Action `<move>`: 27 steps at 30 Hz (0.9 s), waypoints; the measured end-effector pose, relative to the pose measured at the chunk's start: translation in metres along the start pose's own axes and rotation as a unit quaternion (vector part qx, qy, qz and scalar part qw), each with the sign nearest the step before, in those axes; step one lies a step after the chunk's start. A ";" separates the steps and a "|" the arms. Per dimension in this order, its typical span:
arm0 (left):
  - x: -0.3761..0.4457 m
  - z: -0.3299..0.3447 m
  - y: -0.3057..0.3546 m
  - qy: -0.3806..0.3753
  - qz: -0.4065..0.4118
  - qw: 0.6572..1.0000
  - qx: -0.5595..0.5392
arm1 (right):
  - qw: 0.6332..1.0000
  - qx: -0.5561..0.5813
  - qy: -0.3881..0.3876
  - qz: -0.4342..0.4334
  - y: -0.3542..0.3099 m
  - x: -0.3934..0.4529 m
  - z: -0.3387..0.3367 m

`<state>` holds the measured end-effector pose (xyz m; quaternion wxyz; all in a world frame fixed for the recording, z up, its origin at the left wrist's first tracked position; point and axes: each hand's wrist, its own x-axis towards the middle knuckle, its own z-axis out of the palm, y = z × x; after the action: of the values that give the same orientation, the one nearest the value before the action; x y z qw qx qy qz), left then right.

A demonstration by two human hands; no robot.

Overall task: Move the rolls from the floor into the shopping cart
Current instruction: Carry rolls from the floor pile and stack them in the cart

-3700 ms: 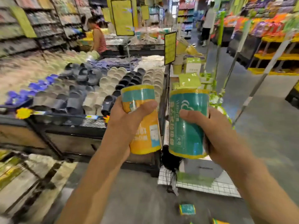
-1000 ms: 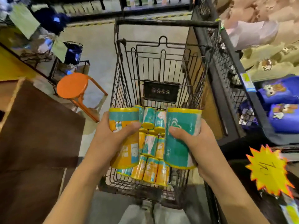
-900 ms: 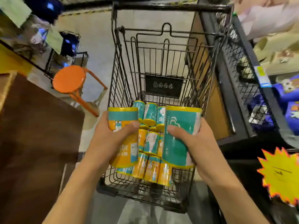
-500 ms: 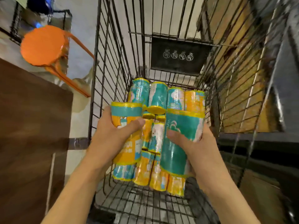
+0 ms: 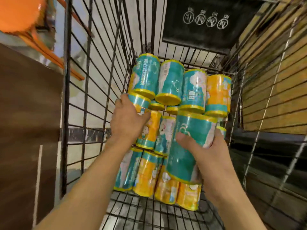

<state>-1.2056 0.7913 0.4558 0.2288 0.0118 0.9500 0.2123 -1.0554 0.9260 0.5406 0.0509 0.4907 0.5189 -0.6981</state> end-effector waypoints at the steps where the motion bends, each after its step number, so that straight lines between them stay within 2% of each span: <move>1: 0.002 0.002 -0.003 0.000 0.004 1.000 0.016 | 1.000 -0.003 -0.001 0.002 0.001 0.001 -0.001; 6: 0.003 0.004 -0.004 -0.011 0.004 0.997 0.070 | 1.000 -0.024 -0.012 -0.008 0.003 0.008 0.003; 14: -0.007 -0.013 -0.003 -0.038 0.032 0.998 0.049 | 0.999 -0.042 -0.005 -0.004 0.008 0.022 0.019; 20: -0.011 -0.030 -0.005 -0.089 0.047 0.995 0.021 | 0.995 -0.084 0.034 0.036 0.016 0.037 0.040; 27: -0.014 -0.036 -0.011 -0.095 0.061 0.993 0.028 | 0.986 -0.145 0.079 0.025 0.015 0.063 0.057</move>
<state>-1.2086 0.7652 0.4864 0.3039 0.0960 0.9271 0.1974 -1.1153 0.9026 0.4824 0.0982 0.5445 0.6045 -0.5731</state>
